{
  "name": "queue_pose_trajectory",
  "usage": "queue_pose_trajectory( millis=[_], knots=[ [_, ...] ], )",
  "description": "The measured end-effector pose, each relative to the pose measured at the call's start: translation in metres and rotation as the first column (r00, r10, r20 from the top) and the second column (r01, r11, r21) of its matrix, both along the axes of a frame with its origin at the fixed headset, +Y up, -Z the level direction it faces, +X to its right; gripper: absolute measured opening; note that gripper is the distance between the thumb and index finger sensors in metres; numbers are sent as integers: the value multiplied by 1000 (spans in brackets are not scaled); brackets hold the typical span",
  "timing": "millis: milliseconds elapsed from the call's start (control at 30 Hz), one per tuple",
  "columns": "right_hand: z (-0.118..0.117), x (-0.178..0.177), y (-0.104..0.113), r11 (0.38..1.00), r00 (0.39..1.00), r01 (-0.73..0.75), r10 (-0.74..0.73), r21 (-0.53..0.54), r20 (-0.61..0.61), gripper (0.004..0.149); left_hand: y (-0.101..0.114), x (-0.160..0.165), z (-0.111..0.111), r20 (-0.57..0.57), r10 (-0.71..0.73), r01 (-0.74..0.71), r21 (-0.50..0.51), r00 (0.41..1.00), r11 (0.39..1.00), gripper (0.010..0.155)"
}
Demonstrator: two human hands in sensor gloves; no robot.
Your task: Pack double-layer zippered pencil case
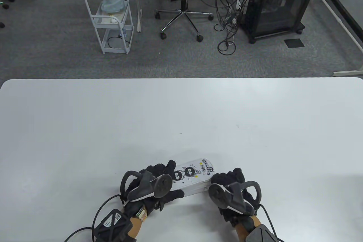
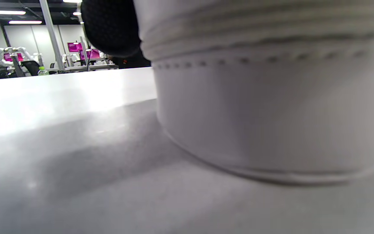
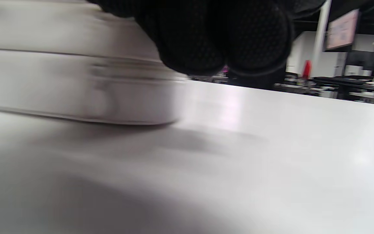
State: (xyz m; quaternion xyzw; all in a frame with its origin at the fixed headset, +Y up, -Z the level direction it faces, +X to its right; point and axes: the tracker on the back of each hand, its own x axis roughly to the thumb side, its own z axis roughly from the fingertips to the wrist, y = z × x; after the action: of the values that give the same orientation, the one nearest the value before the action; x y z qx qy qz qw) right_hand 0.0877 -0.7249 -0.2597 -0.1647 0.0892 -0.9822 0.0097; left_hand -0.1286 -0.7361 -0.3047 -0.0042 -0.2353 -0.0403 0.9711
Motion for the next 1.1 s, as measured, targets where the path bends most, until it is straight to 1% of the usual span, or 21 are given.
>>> queue_pose_trajectory(
  millis=[33,67,133,167,200,300,400,500,533,567,633,700,800,867,933,967,1033,1100],
  knots=[
    [4,-9,0,1000,1000,-25,25,6,-1,48,0,1,0,16,-15,14,23,1000,1000,100],
    [8,-21,0,996,996,-83,82,17,18,48,0,3,2,38,-38,36,50,999,998,100],
    [12,-35,0,976,974,-214,211,30,75,49,0,6,3,50,-63,60,70,997,996,100],
    [13,-38,0,969,967,-245,242,32,80,49,0,7,4,55,-71,67,80,996,995,100],
    [13,-39,0,969,967,-245,241,34,86,49,-1,8,5,57,-76,71,85,996,994,100],
    [8,-33,-4,985,981,-173,171,6,88,49,-2,8,6,45,-77,73,83,996,994,100],
    [5,-24,-3,994,992,-105,108,-39,72,51,-3,8,8,25,-62,60,51,998,997,100],
    [3,-10,0,978,998,-11,24,-207,61,58,-1,4,11,36,-51,49,56,998,997,99],
    [3,-4,2,972,998,25,-10,-232,63,61,0,2,12,38,-42,40,51,998,998,98],
    [2,2,4,973,997,60,-46,-225,68,60,1,-1,12,39,-25,23,45,999,999,98],
    [0,21,13,984,989,125,-112,-128,98,61,6,-8,13,49,11,-14,58,999,998,97],
    [-2,40,20,985,979,174,-172,-4,113,64,18,-24,14,45,42,-47,124,998,991,96],
    [-6,64,26,965,954,245,-257,92,157,70,30,-48,12,5,97,-96,179,995,979,93],
    [-9,78,26,956,937,274,-290,102,196,74,34,-67,8,-33,137,-128,193,990,973,91],
    [-14,94,21,959,926,272,-284,82,250,74,34,-86,3,-92,178,-161,165,980,973,91],
    [-16,98,19,960,921,267,-280,82,270,75,33,-91,1,-102,186,-169,159,977,973,91],
    [-22,111,10,963,906,266,-268,51,326,76,28,-104,-4,-138,188,-166,153,972,974,90],
    [-26,118,2,958,892,285,-270,13,362,76,21,-111,-9,-175,163,-144,118,971,982,90]
  ],
)
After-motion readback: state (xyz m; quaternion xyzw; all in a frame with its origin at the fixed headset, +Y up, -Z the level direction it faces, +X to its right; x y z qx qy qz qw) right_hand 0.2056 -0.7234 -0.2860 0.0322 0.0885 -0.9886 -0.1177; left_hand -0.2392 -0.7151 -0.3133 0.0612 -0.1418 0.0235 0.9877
